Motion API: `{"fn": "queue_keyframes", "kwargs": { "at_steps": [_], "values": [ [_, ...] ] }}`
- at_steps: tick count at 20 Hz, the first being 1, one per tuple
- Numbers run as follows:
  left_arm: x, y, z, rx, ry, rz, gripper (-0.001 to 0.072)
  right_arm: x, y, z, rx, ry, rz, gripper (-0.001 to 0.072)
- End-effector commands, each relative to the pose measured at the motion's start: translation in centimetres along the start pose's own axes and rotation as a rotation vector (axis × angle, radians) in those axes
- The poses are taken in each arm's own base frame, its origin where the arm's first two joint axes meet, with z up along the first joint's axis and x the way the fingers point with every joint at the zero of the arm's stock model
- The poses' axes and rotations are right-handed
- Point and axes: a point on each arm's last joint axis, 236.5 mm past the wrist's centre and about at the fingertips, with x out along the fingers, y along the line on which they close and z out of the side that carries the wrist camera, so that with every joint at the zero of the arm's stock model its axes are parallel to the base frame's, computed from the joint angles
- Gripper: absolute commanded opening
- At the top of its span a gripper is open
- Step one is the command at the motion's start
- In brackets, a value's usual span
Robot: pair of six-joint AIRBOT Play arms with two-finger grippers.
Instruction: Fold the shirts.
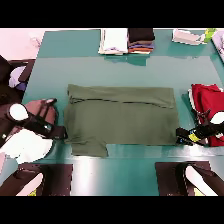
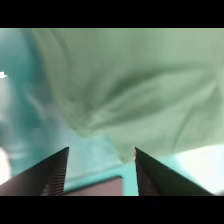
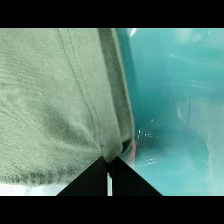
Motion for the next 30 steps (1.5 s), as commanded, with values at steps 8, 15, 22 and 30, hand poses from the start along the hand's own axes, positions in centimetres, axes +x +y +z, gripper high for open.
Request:
{"fn": "queue_keyframes", "kwargs": {
  "at_steps": [8,15,22,30],
  "values": [
    [5.7,-2.4,-2.5,0.07,0.004,-0.013,0.0503,0.0,0.0,0.1,-0.004,-0.003,0.0,0.002],
    [6.2,-1.2,-2.0,0.046,-0.027,0.028,0.0502,0.0,0.0,-0.1,-0.004,0.005,-0.001,0.002],
    [2.8,-2.9,-0.2,0.11,-0.057,0.029,0.0033,-2.7,0.6,0.6,-0.05,-0.002,0.003,0.0019],
    [-5.1,-4.7,-2.2,0.227,-0.138,0.043,0.0032,-11.0,1.8,-0.7,-0.136,-0.209,-0.007,0.0018]
  ]
}}
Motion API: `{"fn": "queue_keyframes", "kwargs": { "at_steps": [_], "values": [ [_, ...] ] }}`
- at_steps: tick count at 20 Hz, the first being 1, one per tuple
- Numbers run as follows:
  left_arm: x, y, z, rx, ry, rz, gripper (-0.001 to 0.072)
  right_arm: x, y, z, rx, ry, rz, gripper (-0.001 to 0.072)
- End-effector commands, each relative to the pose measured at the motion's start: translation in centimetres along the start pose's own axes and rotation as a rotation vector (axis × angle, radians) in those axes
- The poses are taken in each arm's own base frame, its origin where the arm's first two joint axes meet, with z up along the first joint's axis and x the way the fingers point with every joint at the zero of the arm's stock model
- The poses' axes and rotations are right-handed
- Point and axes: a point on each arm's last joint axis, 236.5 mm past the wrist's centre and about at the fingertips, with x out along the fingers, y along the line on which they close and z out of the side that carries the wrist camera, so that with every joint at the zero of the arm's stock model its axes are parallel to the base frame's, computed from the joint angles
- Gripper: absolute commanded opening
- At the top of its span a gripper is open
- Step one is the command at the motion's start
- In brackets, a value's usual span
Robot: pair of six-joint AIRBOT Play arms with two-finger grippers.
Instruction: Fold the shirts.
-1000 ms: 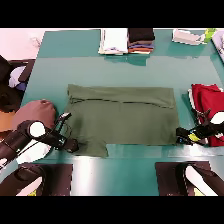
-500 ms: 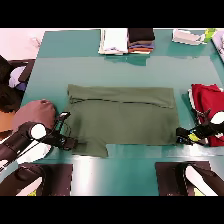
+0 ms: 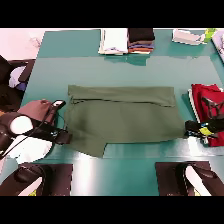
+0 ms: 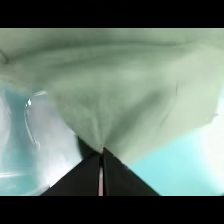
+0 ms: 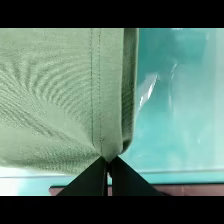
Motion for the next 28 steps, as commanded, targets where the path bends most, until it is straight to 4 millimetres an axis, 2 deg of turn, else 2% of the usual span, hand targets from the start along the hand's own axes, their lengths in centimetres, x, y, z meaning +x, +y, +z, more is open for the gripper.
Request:
{"fn": "queue_keyframes", "kwargs": {
  "at_steps": [1,3,5,8,11,16,19,22,24,26,27,28],
  "values": [
    [-4.0,-1.0,-1.5,0.038,-0.019,-0.001,0.0032,-3.7,-0.1,-1.0,-0.035,-0.095,-0.034,0.0018],
    [-6.0,-1.6,-0.9,0.062,-0.047,-0.001,0.0032,-5.1,-0.4,-1.4,-0.041,-0.129,-0.06,0.0017],
    [-7.5,-1.6,1.3,0.078,-0.134,0.022,0.0032,-6.2,-0.2,-0.7,-0.042,-0.164,-0.06,0.0017],
    [-8.3,-0.2,5.5,0.125,-0.252,0.1,0.0033,-7.2,0.1,2.1,-0.039,-0.189,-0.055,0.0017],
    [-6.6,0.9,10.6,0.161,-0.311,0.151,0.0033,-6.7,0.6,6.4,-0.03,-0.203,-0.026,0.0017],
    [-3.2,3.0,21.1,0.144,-0.4,0.194,0.0033,-4.0,1.8,13.1,-0.02,-0.177,0.026,0.0017],
    [-1.9,4.7,26.0,0.169,-0.418,0.221,0.0033,-2.6,3.2,17.1,-0.058,-0.174,0.029,0.0017],
    [0.1,5.4,28.3,0.21,-0.404,0.232,0.0034,-1.2,4.9,20.5,-0.069,-0.174,0.033,0.0017],
    [1.0,6.0,28.6,0.228,-0.386,0.252,0.0034,-0.3,5.7,22.2,-0.065,-0.167,0.043,0.0018],
    [1.0,6.2,28.6,0.223,-0.388,0.255,0.0036,0.5,7.0,23.2,-0.073,-0.152,0.07,0.0021],
    [1.0,6.2,28.6,0.219,-0.386,0.254,0.0171,0.8,7.3,23.7,-0.08,-0.151,0.071,0.0022],
    [1.0,6.2,28.5,0.193,-0.385,0.248,0.0437,0.9,7.6,23.9,-0.084,-0.152,0.076,0.0034]
  ]
}}
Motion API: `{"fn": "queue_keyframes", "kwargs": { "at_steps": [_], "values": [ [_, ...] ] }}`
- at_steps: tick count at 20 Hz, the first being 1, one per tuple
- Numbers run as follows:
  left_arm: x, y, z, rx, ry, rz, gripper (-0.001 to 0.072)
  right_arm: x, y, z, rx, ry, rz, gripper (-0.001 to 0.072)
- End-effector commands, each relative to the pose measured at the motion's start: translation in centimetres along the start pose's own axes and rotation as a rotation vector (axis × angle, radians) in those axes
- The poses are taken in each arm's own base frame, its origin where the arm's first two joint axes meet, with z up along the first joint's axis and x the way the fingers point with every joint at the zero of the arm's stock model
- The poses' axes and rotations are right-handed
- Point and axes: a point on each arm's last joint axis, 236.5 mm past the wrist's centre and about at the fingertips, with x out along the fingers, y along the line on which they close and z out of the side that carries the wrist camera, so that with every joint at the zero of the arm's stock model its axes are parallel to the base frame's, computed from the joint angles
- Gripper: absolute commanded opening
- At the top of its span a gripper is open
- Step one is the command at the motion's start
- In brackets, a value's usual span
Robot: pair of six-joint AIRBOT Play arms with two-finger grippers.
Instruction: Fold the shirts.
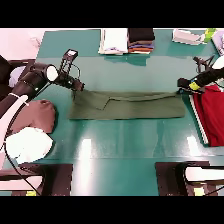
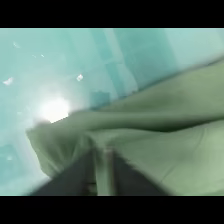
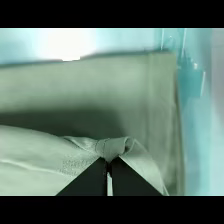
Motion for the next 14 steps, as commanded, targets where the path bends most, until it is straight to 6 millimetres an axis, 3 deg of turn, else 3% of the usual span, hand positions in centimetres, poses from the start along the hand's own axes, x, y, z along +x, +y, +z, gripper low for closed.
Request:
{"fn": "queue_keyframes", "kwargs": {
  "at_steps": [1,2,4,6,8,9,12,14],
  "values": [
    [0.4,0.2,0.1,-0.038,0.014,0.004,0.0483,1.1,1.4,2.1,-0.009,-0.015,0.03,0.0204],
    [0.1,0.2,0.1,-0.05,0.024,0.001,0.0484,0.8,1.5,2.7,-0.008,-0.039,0.034,0.0331],
    [-0.7,-0.1,0.2,-0.057,0.051,-0.009,0.0482,-0.3,1.0,3.0,-0.006,-0.052,0.032,0.0352],
    [-1.3,-0.8,-0.5,-0.068,0.095,-0.035,0.0461,-1.0,-0.8,2.0,0.014,-0.039,0.022,0.0452],
    [-1.4,-1.4,-1.3,-0.065,0.131,-0.056,0.0106,-0.7,-3.2,0.1,0.076,0.0,0.013,0.0584],
    [-1.4,-1.9,-1.2,-0.073,0.13,-0.072,0.0034,0.0,-4.5,-1.2,0.114,0.028,0.009,0.0602],
    [-1.5,-4.5,-0.5,-0.094,0.105,-0.144,0.0034,2.8,-7.0,-4.4,0.205,0.117,0.013,0.0602],
    [-1.4,-6.3,0.1,-0.06,0.082,-0.161,0.0034,4.8,-6.9,-5.8,0.235,0.162,0.038,0.0602]
  ]
}}
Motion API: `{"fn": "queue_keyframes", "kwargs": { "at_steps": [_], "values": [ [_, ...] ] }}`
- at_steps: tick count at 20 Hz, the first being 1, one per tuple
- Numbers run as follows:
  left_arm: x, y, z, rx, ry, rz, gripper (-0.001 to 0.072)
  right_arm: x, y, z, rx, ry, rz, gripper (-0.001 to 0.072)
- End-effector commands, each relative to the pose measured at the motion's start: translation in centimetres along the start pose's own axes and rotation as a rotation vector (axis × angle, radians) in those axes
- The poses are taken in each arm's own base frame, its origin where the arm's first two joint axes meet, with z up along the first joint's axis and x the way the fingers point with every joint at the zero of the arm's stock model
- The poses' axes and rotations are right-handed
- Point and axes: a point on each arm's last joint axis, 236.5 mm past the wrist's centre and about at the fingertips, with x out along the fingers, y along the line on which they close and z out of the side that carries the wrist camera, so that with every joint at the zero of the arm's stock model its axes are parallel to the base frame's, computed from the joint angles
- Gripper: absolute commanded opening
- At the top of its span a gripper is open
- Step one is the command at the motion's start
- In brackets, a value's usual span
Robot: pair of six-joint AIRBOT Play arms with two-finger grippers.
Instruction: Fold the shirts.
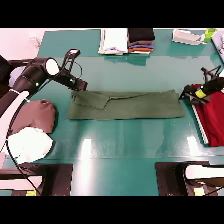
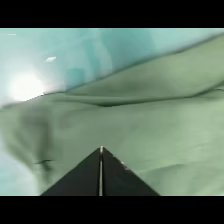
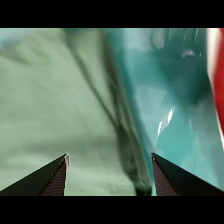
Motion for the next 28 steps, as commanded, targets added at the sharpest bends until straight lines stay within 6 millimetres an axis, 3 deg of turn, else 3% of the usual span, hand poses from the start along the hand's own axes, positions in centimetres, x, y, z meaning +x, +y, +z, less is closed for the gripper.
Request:
{"fn": "queue_keyframes", "kwargs": {
  "at_steps": [1,6,7,9,10,13,15,18,22,25,28],
  "values": [
    [0.2,-3.3,0.6,0.031,-0.026,-0.054,0.0034,3.2,-0.5,-2.2,0.061,0.081,0.053,0.0602],
    [0.3,-5.4,1.0,0.035,-0.049,-0.09,0.0034,4.7,1.5,-1.9,0.0,0.067,0.049,0.0578],
    [0.3,-5.6,0.9,0.031,-0.047,-0.098,0.0034,4.8,1.7,-2.0,-0.01,0.067,0.048,0.0498],
    [0.7,-6.5,0.7,-0.002,-0.036,-0.143,0.0034,4.9,2.3,-2.3,-0.055,0.075,0.048,0.0123],
    [1.0,-7.3,0.6,-0.029,-0.028,-0.18,0.0033,4.7,2.4,-2.6,-0.077,0.08,0.035,0.0019],
    [2.8,-9.7,0.6,-0.059,-0.019,-0.245,0.0033,2.4,2.0,-2.9,-0.14,0.045,-0.044,0.0019],
    [4.6,-11.6,-0.2,-0.031,0.003,-0.257,0.0033,-0.3,3.1,-3.5,-0.161,0.007,-0.025,0.0018],
    [7.2,-15.6,-1.3,0.019,0.049,-0.3,0.0033,-4.7,7.0,-4.6,-0.2,-0.089,0.074,0.0018],
    [9.5,-20.2,-0.9,0.09,0.066,-0.355,0.0033,-10.0,13.8,-6.9,-0.297,-0.21,0.244,0.0017],
    [10.9,-21.6,-1.8,0.112,0.111,-0.373,0.0033,-14.2,17.6,-7.7,-0.372,-0.297,0.289,0.0017],
    [11.8,-21.8,-2.4,0.103,0.133,-0.378,0.0033,-18.1,21.3,-8.0,-0.433,-0.367,0.341,0.0017]
  ]
}}
